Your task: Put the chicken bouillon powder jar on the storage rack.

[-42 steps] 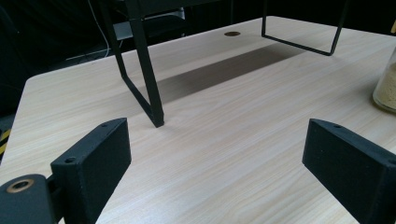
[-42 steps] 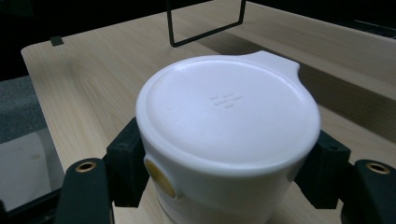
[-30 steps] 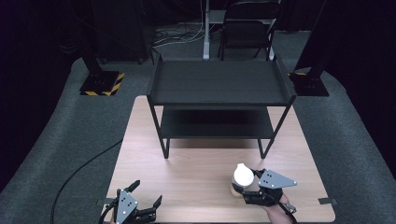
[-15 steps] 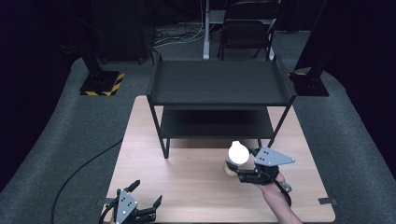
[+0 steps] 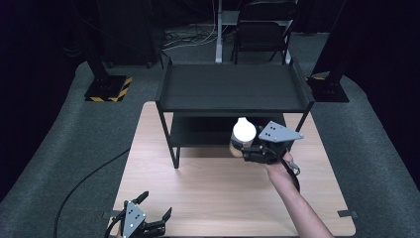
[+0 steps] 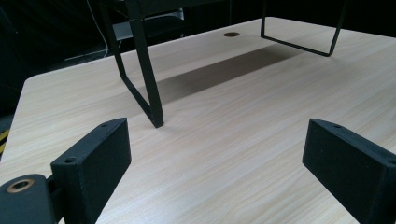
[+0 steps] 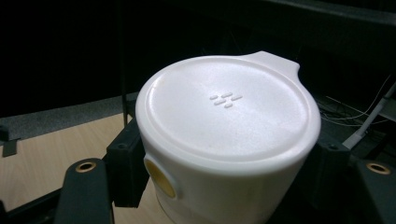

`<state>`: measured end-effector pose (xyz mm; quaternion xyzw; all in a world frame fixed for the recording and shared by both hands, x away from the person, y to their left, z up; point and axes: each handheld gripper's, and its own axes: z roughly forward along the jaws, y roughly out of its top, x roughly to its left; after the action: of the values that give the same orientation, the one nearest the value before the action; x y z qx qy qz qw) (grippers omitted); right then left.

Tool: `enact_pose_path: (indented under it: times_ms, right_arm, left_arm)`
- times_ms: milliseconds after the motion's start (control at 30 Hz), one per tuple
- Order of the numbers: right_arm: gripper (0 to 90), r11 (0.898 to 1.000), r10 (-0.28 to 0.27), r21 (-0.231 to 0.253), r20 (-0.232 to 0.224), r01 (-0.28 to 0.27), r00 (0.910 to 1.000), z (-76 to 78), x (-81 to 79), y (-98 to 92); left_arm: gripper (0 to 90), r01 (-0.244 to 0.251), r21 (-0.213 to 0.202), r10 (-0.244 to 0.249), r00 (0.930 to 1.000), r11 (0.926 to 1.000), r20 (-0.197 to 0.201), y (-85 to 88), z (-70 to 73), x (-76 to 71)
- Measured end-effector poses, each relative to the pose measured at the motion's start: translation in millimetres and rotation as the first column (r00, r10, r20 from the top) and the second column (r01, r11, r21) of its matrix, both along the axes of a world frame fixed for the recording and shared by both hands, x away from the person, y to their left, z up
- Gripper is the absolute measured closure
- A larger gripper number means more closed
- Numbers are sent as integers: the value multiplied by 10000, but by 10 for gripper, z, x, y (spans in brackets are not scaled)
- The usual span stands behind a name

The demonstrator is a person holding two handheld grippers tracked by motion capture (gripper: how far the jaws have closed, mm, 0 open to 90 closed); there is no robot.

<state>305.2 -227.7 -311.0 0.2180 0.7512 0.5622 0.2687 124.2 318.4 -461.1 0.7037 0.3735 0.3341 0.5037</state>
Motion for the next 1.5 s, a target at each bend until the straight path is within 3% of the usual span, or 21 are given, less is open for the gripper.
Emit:
enact_pose_path:
  times_ms: [167,467,933,1000,1167,1500]
  right_arm:
    - [301,9994,-176,-283,-55,175,9998,79,215,126]
    - [300,9977,-373,-573,-230,360,9990,56,463,290]
    - [284,9993,-343,-179,-651,332,9973,37,678,267]
    - [235,9988,-427,-240,-414,417,9982,28,653,264]
    - [179,9990,-448,-17,-432,448,9981,40,578,185]
    - [99,9998,-16,-210,29,17,10000,-69,213,-19]
  left_arm:
    - [76,-8,-17,8,10000,10000,-5,7,-2,3]
    - [76,16,-38,-16,10000,10000,-1,13,-3,5]
    - [76,30,-46,-30,10000,10000,3,15,-3,6]
    - [76,36,-33,-36,10000,10000,3,13,-3,6]
    - [76,39,-50,-39,10000,10000,0,9,-5,9]
    - [76,63,-17,-63,10000,10000,-16,-2,-1,8]
